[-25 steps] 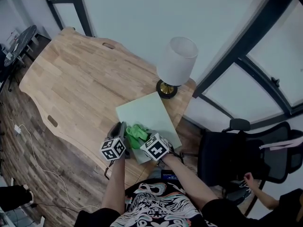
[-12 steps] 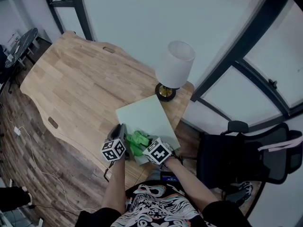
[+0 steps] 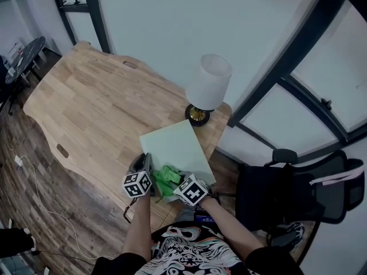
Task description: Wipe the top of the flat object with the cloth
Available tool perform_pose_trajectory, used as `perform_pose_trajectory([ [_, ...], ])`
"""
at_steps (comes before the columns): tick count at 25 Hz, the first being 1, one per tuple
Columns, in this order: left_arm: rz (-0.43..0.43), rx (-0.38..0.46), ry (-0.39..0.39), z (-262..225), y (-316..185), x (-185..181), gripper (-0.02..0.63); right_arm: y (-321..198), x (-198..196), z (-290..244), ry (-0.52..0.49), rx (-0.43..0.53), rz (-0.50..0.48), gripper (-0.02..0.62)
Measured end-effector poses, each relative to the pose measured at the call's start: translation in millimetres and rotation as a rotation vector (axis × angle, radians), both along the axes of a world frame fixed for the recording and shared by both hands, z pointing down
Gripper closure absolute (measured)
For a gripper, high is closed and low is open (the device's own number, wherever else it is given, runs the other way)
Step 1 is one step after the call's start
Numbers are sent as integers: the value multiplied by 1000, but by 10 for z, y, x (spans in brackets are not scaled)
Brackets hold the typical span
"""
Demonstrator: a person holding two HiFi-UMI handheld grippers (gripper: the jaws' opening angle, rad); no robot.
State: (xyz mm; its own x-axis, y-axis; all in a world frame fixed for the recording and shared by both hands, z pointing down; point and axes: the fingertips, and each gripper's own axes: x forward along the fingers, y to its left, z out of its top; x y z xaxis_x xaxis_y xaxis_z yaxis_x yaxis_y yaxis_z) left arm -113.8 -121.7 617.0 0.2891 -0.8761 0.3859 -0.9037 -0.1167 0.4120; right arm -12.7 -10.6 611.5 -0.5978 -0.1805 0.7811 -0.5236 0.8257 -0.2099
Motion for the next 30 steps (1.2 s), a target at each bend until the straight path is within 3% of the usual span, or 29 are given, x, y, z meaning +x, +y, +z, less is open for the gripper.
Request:
perform_pose_trajectory([
  [18,16,1,-48,-14,-15,14,522,49,129,-6,5,-49,12,518],
  [30,13,-2,-34,-13,-15,12,522,-62,275,-11,-44,-78,99,518],
])
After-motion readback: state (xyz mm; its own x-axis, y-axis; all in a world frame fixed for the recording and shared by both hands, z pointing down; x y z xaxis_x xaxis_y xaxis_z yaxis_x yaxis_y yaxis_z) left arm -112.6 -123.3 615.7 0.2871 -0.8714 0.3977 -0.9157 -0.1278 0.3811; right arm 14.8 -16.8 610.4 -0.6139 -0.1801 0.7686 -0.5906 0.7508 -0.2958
